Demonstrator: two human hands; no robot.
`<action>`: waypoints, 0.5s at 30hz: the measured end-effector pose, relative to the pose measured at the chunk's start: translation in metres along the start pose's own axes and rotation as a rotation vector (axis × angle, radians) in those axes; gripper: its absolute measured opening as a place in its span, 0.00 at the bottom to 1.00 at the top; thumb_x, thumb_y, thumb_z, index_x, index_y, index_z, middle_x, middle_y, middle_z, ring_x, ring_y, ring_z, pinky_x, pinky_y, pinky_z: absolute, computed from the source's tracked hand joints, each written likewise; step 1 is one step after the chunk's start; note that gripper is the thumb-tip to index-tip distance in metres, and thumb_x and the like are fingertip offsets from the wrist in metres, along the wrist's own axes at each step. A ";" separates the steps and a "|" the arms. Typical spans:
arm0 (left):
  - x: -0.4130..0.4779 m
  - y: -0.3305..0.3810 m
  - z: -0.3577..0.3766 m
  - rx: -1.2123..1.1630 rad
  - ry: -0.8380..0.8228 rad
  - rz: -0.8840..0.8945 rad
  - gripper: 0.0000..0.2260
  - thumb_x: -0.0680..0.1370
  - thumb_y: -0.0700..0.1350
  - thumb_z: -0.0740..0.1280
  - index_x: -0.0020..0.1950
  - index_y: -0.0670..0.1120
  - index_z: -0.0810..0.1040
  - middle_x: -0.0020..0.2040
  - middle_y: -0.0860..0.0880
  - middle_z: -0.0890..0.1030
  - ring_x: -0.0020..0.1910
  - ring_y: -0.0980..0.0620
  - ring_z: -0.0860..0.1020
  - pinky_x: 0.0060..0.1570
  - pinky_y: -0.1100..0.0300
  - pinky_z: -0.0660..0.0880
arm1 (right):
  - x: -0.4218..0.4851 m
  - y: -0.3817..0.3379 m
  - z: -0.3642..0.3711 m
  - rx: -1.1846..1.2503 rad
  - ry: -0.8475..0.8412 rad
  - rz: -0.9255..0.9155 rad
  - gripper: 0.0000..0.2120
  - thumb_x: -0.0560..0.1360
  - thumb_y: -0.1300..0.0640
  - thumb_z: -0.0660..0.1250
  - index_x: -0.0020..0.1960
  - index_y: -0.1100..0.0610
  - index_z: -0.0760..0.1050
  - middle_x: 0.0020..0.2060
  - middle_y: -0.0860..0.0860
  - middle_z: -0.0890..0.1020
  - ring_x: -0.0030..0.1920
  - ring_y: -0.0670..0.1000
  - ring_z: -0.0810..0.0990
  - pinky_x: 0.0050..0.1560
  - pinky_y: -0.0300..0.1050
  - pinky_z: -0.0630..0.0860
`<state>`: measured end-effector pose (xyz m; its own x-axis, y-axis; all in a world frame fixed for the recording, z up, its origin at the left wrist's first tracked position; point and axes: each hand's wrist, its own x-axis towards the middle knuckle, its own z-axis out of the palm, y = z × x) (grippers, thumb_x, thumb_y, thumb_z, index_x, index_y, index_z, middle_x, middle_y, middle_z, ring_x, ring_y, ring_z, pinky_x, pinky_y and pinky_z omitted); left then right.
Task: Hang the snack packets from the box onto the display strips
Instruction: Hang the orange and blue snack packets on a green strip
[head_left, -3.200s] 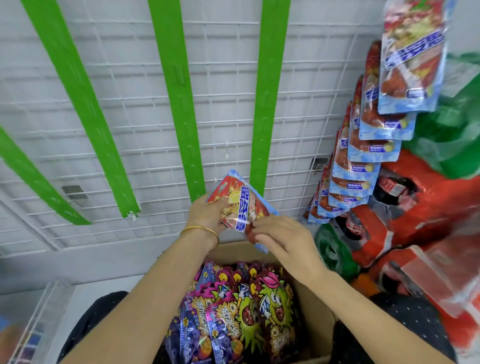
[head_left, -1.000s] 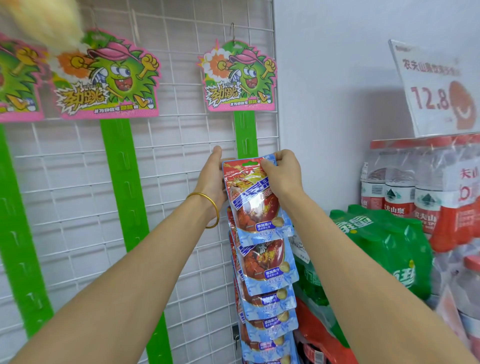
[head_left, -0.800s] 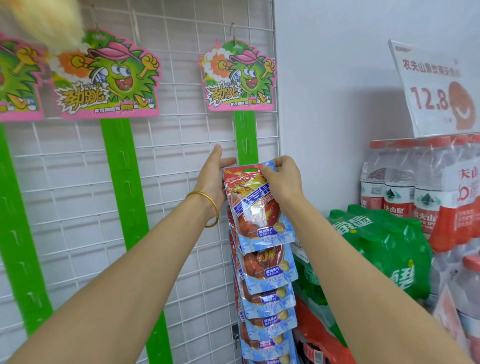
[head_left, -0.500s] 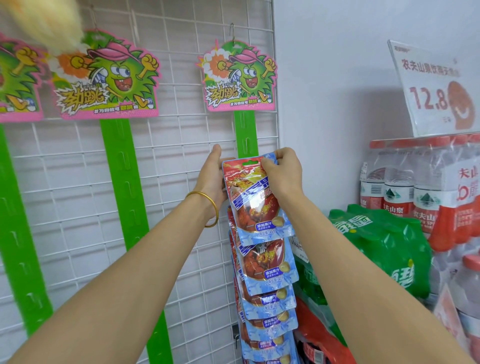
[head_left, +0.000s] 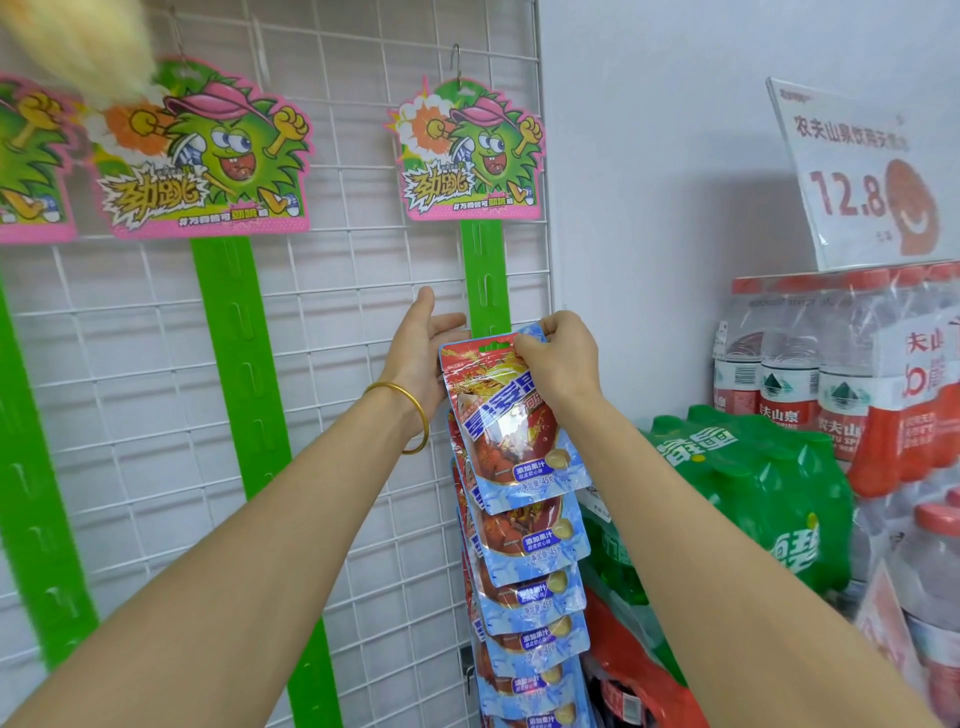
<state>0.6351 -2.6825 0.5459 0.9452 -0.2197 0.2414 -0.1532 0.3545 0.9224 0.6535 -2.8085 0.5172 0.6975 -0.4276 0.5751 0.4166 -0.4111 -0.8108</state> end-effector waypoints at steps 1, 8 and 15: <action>0.000 0.000 0.000 0.012 0.003 0.001 0.27 0.80 0.58 0.51 0.67 0.37 0.66 0.47 0.43 0.78 0.43 0.49 0.78 0.41 0.57 0.75 | 0.000 0.000 0.000 0.022 0.010 -0.005 0.08 0.73 0.59 0.65 0.40 0.55 0.66 0.35 0.49 0.73 0.41 0.52 0.75 0.40 0.45 0.70; 0.004 -0.001 -0.001 0.097 0.037 0.006 0.27 0.79 0.60 0.50 0.63 0.40 0.70 0.44 0.45 0.79 0.40 0.52 0.77 0.42 0.59 0.73 | 0.005 -0.014 0.000 0.088 0.088 -0.063 0.11 0.72 0.53 0.69 0.43 0.56 0.68 0.36 0.49 0.75 0.43 0.55 0.79 0.46 0.53 0.76; 0.006 -0.001 -0.004 0.101 0.029 0.002 0.28 0.79 0.61 0.51 0.65 0.40 0.70 0.48 0.43 0.79 0.43 0.50 0.78 0.48 0.57 0.74 | 0.003 -0.011 0.002 0.000 0.080 -0.066 0.09 0.73 0.54 0.67 0.42 0.56 0.68 0.34 0.48 0.73 0.40 0.52 0.75 0.42 0.49 0.73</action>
<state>0.6422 -2.6803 0.5445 0.9524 -0.1924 0.2363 -0.1824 0.2612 0.9479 0.6520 -2.8037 0.5277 0.6201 -0.4625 0.6337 0.4597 -0.4403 -0.7712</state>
